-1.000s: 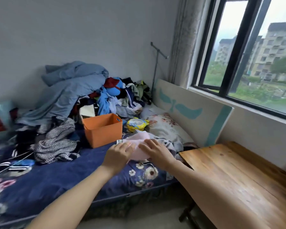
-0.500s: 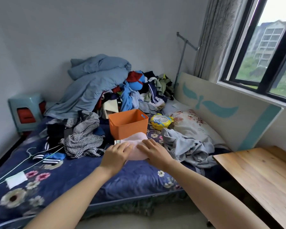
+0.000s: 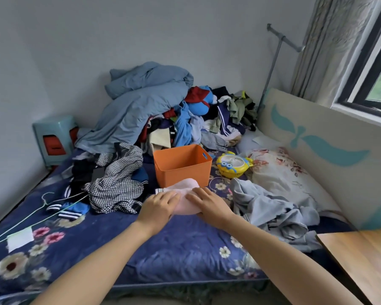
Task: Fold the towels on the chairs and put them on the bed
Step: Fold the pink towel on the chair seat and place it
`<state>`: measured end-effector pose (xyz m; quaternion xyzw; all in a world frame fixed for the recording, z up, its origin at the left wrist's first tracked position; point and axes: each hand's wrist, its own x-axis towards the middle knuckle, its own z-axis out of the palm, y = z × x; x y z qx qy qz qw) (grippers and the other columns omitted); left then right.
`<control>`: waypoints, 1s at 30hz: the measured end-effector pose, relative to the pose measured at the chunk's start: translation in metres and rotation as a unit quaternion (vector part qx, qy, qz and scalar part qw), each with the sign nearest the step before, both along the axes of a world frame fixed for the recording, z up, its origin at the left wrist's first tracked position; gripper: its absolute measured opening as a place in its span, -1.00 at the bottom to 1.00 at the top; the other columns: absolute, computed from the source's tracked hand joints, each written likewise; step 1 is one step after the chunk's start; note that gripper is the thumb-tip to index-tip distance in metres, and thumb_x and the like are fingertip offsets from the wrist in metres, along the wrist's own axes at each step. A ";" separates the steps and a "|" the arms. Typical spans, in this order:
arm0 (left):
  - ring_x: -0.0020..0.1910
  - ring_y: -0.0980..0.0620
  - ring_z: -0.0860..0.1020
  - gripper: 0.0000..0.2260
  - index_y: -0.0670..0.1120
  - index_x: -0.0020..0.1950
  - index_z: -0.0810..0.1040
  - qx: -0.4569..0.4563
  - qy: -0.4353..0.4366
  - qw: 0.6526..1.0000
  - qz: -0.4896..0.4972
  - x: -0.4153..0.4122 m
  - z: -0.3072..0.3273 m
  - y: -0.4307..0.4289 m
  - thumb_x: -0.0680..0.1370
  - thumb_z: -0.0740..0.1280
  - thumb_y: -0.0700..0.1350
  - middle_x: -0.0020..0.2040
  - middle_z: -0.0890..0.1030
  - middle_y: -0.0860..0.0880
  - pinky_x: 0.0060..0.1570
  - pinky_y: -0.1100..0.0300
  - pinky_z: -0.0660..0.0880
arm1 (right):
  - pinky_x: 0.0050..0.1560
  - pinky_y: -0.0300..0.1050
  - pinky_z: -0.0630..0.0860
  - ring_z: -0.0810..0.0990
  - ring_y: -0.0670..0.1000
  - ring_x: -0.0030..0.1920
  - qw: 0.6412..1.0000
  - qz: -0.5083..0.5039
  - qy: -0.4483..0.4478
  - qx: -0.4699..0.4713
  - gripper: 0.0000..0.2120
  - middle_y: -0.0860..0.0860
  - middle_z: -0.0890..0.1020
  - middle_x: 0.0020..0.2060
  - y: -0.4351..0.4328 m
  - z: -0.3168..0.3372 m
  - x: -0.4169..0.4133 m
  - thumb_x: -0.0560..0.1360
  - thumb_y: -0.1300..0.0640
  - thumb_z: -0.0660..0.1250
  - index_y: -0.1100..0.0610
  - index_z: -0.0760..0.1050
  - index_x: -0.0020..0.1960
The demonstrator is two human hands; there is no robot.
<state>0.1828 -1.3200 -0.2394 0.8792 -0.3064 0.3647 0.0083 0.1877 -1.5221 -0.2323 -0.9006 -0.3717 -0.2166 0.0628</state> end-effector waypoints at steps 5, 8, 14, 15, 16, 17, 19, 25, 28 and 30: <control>-0.33 -0.02 0.63 -0.56 -0.11 -0.01 0.54 -0.004 0.037 0.999 0.018 0.045 -0.007 -0.033 0.13 0.49 -0.20 -0.17 0.66 -0.04 -0.46 0.23 0.51 | -0.35 -0.13 0.56 0.62 0.20 -0.17 0.999 0.033 0.013 0.004 -0.35 0.17 0.61 -0.07 -0.030 -0.008 0.058 0.09 0.26 0.51 0.11 0.35 0.14; -0.34 0.00 0.62 -0.38 -0.09 -0.01 0.47 -0.008 0.095 0.995 0.039 0.060 -0.024 -0.048 -0.02 0.58 -0.20 -0.18 0.66 -0.01 -0.47 0.24 0.51 | -0.41 -0.19 0.52 0.64 0.16 -0.18 0.998 0.046 0.036 -0.012 -0.28 0.13 0.61 -0.09 -0.044 -0.021 0.080 0.02 0.23 0.56 0.09 0.36 0.12; -0.37 0.01 0.58 -0.44 -0.05 -0.09 0.49 0.021 0.197 0.978 0.069 0.094 -0.063 -0.051 -0.04 0.57 -0.13 -0.25 0.59 0.04 -0.47 0.22 0.50 | -0.45 -0.13 0.55 0.63 0.20 -0.23 0.994 0.060 0.096 0.004 -0.29 0.15 0.61 -0.12 -0.048 -0.061 0.120 0.00 0.26 0.51 0.11 0.36 0.11; -0.37 0.01 0.57 -0.42 -0.04 -0.08 0.46 0.020 0.210 0.975 0.074 0.099 -0.065 -0.049 -0.05 0.57 -0.13 -0.26 0.58 0.05 -0.47 0.22 0.50 | -0.45 -0.13 0.55 0.63 0.19 -0.23 0.993 0.058 0.101 0.004 -0.35 0.15 0.61 -0.13 -0.046 -0.063 0.126 0.04 0.25 0.45 0.11 0.36 0.10; -0.38 0.02 0.56 -0.39 -0.03 -0.06 0.43 0.016 0.221 0.972 0.078 0.105 -0.069 -0.047 -0.04 0.57 -0.12 -0.26 0.58 0.06 -0.48 0.22 0.49 | -0.45 -0.14 0.54 0.62 0.19 -0.23 0.992 0.059 0.112 0.006 -0.40 0.15 0.61 -0.13 -0.043 -0.066 0.132 0.06 0.25 0.39 0.11 0.37 0.09; -0.38 0.02 0.56 -0.37 -0.03 -0.05 0.40 0.009 0.228 0.971 0.078 0.112 -0.073 -0.043 -0.04 0.57 -0.12 -0.25 0.58 0.06 -0.47 0.22 0.49 | -0.45 -0.14 0.54 0.62 0.19 -0.23 0.991 0.060 0.117 0.003 -0.42 0.15 0.61 -0.13 -0.039 -0.069 0.140 0.07 0.24 0.35 0.11 0.37 0.09; -0.38 0.03 0.57 -0.35 -0.03 -0.03 0.39 -0.004 0.239 0.968 0.076 0.131 -0.081 -0.035 -0.05 0.57 -0.14 -0.24 0.60 0.06 -0.47 0.22 0.50 | -0.45 -0.16 0.54 0.63 0.17 -0.22 0.991 0.061 0.121 -0.008 -0.38 0.13 0.61 -0.13 -0.032 -0.076 0.160 0.04 0.24 0.41 0.10 0.37 0.09; -0.34 0.06 0.59 -0.28 -0.03 0.00 0.39 -0.034 0.261 0.964 0.049 0.205 -0.095 -0.007 -0.09 0.59 -0.13 -0.18 0.63 0.06 -0.43 0.28 0.50 | -0.43 -0.23 0.52 0.63 0.09 -0.21 0.988 0.053 0.142 -0.025 -0.39 0.05 0.61 -0.11 -0.002 -0.086 0.237 0.04 0.18 0.39 0.06 0.38 0.09; -0.34 0.06 0.59 -0.27 -0.03 0.01 0.40 -0.054 0.258 0.963 0.048 0.245 -0.101 0.009 -0.09 0.60 -0.12 -0.17 0.63 0.06 -0.43 0.28 0.49 | -0.43 -0.25 0.50 0.61 0.07 -0.23 0.986 0.054 0.154 -0.033 -0.37 0.02 0.60 -0.12 0.015 -0.092 0.279 0.02 0.18 0.39 0.04 0.38 0.08; -0.34 0.06 0.59 -0.30 -0.03 0.01 0.40 -0.052 0.256 0.964 0.039 0.271 -0.106 0.022 -0.07 0.58 -0.13 -0.18 0.62 0.07 -0.42 0.27 0.49 | -0.39 -0.28 0.50 0.61 0.03 -0.23 0.986 0.055 0.154 -0.042 -0.28 -0.01 0.60 -0.11 0.026 -0.095 0.304 -0.06 0.15 0.48 0.02 0.37 0.08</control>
